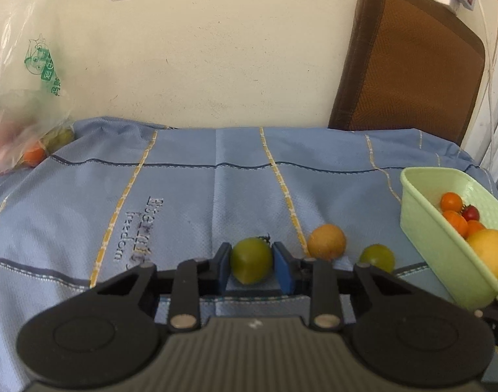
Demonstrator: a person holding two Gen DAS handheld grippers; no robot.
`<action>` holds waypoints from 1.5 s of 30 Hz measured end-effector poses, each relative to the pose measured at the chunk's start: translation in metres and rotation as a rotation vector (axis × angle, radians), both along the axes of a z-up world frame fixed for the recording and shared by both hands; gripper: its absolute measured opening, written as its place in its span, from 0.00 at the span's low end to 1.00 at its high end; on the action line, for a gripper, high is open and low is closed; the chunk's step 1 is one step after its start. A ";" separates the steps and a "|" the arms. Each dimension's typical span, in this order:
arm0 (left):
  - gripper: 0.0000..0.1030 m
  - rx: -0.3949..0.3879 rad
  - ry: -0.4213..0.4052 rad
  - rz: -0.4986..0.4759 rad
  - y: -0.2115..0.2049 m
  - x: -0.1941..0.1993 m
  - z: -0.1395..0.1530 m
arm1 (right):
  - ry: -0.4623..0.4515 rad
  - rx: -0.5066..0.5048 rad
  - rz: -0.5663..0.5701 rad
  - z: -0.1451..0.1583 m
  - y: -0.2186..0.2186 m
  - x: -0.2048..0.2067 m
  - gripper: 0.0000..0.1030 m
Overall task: Organize fruits
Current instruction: 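Move the open left gripper to a green lime while the right moves to an orange tomato, then grasp the green lime with the left gripper while the right grasps the orange tomato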
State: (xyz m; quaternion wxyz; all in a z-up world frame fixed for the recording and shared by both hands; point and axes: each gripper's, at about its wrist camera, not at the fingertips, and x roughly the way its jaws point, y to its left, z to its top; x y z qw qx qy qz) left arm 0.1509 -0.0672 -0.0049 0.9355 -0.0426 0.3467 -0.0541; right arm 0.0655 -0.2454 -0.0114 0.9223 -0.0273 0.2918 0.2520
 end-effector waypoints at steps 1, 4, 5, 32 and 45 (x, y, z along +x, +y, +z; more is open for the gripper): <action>0.26 -0.006 -0.003 -0.003 0.001 -0.006 0.003 | 0.000 0.008 -0.007 0.001 -0.001 0.000 0.29; 0.26 -0.027 -0.010 -0.015 0.000 -0.031 0.007 | -0.003 0.022 -0.030 -0.003 -0.003 -0.005 0.29; 0.26 -0.036 -0.007 -0.019 -0.001 -0.040 0.008 | -0.001 0.026 -0.038 -0.004 -0.006 -0.009 0.29; 0.27 0.102 -0.083 -0.038 -0.042 -0.129 -0.008 | 0.039 0.067 -0.248 -0.015 -0.033 -0.055 0.31; 0.28 0.008 -0.088 -0.065 -0.031 -0.133 -0.011 | 0.036 0.057 -0.240 -0.015 -0.032 -0.057 0.33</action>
